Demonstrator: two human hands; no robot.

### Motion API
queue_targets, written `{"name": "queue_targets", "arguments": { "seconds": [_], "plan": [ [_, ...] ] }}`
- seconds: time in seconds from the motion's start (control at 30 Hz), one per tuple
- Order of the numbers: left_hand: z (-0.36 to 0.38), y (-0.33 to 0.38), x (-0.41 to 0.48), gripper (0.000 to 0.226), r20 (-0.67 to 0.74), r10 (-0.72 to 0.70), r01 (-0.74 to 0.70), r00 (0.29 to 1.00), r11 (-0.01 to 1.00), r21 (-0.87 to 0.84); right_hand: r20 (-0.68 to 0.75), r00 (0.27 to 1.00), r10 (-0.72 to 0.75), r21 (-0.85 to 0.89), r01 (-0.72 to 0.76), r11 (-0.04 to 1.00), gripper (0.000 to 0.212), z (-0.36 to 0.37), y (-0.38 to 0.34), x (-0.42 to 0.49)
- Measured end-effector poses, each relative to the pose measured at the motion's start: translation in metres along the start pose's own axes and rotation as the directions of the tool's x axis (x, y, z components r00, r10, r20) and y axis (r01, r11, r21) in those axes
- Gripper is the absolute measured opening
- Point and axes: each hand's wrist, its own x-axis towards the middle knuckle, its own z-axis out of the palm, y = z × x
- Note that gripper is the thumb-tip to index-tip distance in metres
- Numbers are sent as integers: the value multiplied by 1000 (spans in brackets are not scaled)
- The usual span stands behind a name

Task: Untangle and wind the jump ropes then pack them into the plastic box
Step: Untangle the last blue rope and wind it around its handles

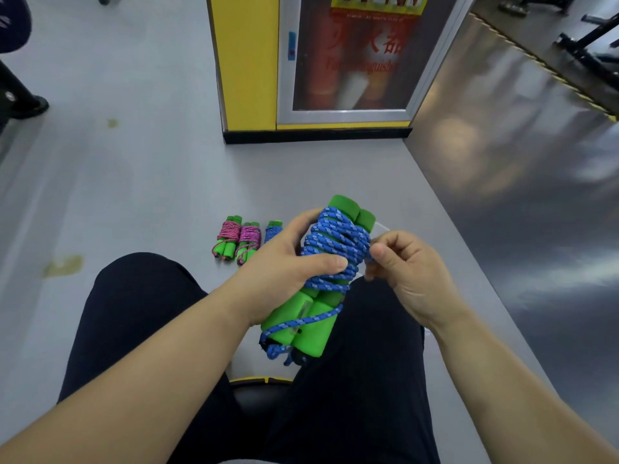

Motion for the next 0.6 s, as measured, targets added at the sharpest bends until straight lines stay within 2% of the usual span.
{"name": "queue_targets", "arguments": {
  "seconds": [0.07, 0.13, 0.17, 0.23, 0.27, 0.3, 0.4, 0.5, 0.6],
  "plan": [
    [-5, 0, 3, 64, -49, 38, -28, 998, 981, 193, -78, 997, -6, -130, -4, 991, 22, -1, -3, -2],
    [-8, 3, 6, 63, -81, 66, -32, 995, 932, 361, -159, 987, -37, -191, 7, 982, 27, 1, -6, 3],
    [-7, 3, 7, 59, -77, 66, -30, 995, 917, 397, -164, 986, -24, -189, -7, 982, 33, 6, -7, 8],
    [-4, 4, 8, 48, -61, 52, -24, 997, 918, 395, -98, 993, 67, -153, -81, 985, 61, 21, -11, 19],
    [-2, 4, 8, 43, -51, 39, -18, 998, 930, 368, -44, 994, 102, -102, -106, 989, 76, 27, -10, 23],
    [-1, 4, 7, 39, -33, 26, -15, 999, 949, 316, -1, 994, 111, -30, -111, 993, 82, 32, -9, 26],
    [-7, 6, 2, 34, 62, -25, 19, 998, 995, 95, 4, 998, 66, 118, -66, 991, 81, 40, -6, 27],
    [-14, 4, 1, 27, 154, -49, 55, 987, 998, -38, -16, 999, 31, 164, -28, 986, 88, 41, -5, 26],
    [-16, -1, 4, 26, 233, -55, 98, 971, 980, -175, -34, 999, -5, 180, 11, 984, 80, 41, -7, 26]
  ]
}}
